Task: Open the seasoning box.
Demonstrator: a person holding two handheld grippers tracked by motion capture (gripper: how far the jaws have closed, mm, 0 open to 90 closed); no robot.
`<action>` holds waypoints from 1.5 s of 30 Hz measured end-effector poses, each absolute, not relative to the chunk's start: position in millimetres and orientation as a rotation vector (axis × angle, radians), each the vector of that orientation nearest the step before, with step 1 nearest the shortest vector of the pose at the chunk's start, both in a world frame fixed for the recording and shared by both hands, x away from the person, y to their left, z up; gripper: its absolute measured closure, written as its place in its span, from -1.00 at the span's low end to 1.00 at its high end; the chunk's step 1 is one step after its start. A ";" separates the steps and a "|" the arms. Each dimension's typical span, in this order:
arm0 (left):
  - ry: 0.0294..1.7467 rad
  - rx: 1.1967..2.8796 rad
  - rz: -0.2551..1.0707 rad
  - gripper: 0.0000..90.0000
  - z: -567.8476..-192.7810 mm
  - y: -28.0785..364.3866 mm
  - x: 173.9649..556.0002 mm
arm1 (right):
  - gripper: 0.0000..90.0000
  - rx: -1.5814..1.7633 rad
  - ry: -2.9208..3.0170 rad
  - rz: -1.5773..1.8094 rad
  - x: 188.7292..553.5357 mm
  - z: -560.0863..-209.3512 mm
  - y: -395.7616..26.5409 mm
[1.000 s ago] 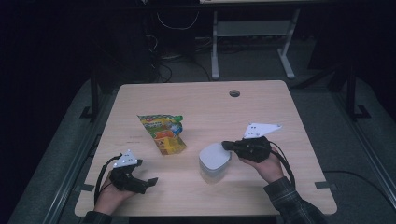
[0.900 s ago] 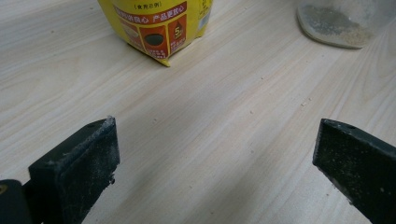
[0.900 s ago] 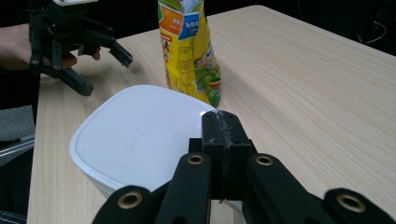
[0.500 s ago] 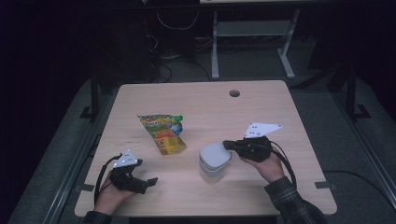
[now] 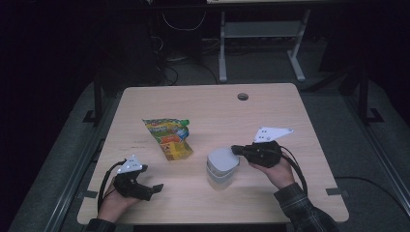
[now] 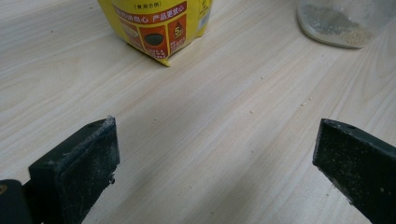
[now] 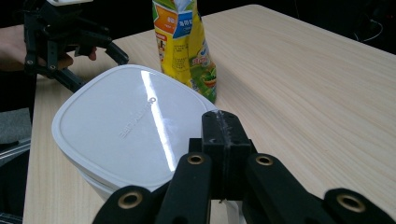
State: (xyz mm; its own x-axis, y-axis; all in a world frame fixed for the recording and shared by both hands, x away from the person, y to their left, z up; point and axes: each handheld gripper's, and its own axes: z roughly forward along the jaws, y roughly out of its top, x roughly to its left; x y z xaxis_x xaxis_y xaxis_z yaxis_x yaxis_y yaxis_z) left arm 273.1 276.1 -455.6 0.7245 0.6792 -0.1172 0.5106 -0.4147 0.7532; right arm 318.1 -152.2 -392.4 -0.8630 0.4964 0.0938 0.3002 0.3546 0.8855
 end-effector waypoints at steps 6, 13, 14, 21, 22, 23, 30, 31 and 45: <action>0.898 2.105 0.260 -1.00 -455.8 276.2 273.2 | 1.00 0.727 2.422 1.519 318.3 -392.7 -152.8; 0.899 2.103 0.263 -1.00 -455.8 276.5 273.3 | 1.00 0.734 2.416 1.518 319.3 -395.5 -154.6; 0.899 2.104 0.263 -1.00 -455.8 276.6 273.5 | 1.00 0.745 2.419 1.517 319.9 -397.0 -155.6; 0.900 2.104 0.262 -1.00 -455.9 276.6 273.6 | 1.00 0.759 2.421 1.515 321.0 -399.5 -156.9; 0.900 2.104 0.262 -1.00 -456.0 276.6 273.7 | 1.00 0.759 2.421 1.514 321.0 -399.5 -156.9; 0.901 2.103 0.260 -1.00 -456.1 276.5 273.6 | 1.00 0.758 2.421 1.514 321.3 -399.8 -157.2; 0.897 2.107 0.261 -1.00 -456.0 276.5 273.6 | 1.00 0.768 2.427 1.506 322.7 -402.5 -158.1; 0.897 2.107 0.261 -1.00 -456.0 276.6 273.6 | 1.00 0.765 2.429 1.504 323.1 -402.9 -158.0; 0.895 2.110 0.261 -1.00 -456.0 276.9 273.6 | 1.00 0.770 2.451 1.486 324.8 -406.8 -157.7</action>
State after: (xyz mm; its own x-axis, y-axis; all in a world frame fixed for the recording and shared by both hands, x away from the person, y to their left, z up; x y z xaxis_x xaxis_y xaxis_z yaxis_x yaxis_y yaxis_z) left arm 273.6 276.9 -456.0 0.7270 0.6770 -0.1145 0.5090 -0.4194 0.7517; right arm 324.8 -157.7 -406.8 -0.8514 0.5118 0.1149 0.3384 0.3686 0.8658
